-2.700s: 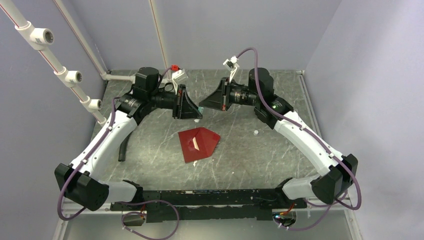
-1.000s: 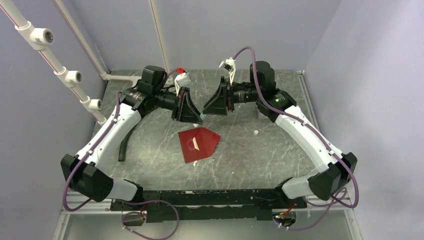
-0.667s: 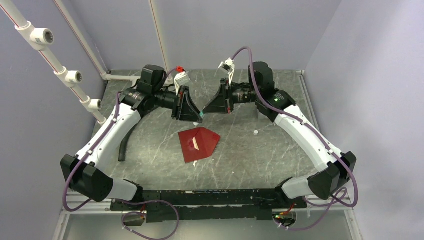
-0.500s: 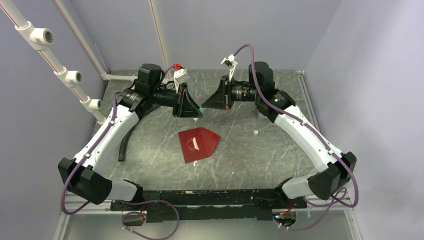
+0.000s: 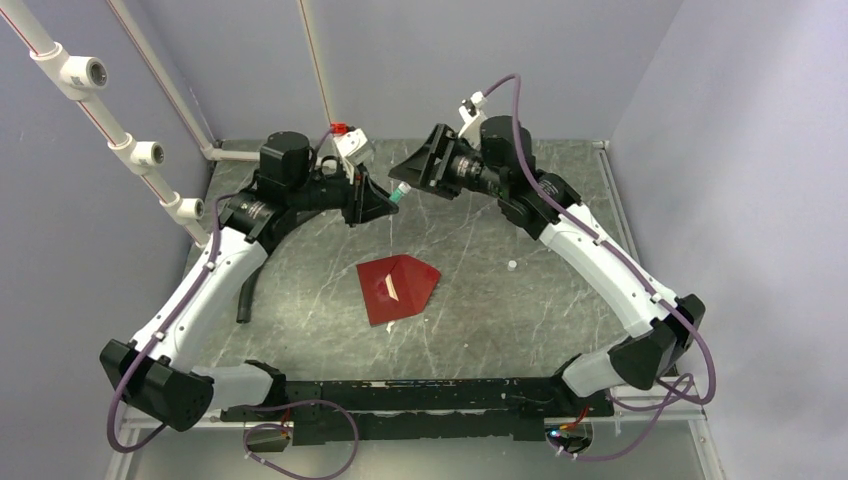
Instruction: Place the letter into the envelope and seal it
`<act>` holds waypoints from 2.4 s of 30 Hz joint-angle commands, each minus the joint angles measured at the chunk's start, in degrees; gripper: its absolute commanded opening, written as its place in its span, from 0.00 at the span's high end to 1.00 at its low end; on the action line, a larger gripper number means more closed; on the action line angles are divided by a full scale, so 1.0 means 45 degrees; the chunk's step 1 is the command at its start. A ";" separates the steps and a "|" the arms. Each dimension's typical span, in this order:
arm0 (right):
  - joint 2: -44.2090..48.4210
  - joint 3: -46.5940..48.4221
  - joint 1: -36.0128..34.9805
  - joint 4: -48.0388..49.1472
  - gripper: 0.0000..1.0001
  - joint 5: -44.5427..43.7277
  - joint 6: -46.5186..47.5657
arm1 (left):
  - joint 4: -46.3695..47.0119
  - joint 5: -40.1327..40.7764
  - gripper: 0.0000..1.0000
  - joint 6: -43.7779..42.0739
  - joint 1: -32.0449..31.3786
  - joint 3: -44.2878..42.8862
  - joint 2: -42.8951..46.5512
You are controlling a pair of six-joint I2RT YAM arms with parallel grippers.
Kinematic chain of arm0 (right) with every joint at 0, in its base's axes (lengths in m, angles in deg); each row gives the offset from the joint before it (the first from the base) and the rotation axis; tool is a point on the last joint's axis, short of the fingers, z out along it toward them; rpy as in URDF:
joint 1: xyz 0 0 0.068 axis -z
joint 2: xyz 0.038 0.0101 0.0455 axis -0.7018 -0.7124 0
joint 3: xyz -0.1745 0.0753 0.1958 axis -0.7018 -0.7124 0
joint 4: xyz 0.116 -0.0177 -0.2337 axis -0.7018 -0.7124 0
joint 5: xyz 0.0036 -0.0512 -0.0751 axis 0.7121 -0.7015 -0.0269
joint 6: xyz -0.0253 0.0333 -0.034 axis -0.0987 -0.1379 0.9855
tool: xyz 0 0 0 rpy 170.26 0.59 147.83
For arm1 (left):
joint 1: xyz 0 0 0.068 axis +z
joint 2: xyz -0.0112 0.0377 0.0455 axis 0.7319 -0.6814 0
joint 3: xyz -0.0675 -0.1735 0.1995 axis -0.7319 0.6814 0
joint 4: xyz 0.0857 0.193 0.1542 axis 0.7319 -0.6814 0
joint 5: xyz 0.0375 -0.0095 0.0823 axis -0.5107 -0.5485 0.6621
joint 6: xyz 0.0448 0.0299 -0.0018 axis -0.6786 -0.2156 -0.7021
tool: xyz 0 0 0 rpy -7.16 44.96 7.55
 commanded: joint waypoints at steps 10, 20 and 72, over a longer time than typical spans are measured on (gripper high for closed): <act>0.1336 -0.2008 0.2023 0.3689 0.19 1.0013 0.6278 | -0.2259 -0.5918 0.98 -0.0354 0.0023 -0.1173 -0.0628; 0.1187 -0.1231 0.1619 0.2470 0.48 1.1066 0.7512 | -0.2333 -0.6381 0.97 -0.0396 0.0023 -0.1425 -0.0946; 0.1362 -0.1026 0.1759 0.2741 0.51 1.0446 0.7016 | -0.1040 -0.6958 0.98 0.0528 -0.0075 -0.1847 -0.0775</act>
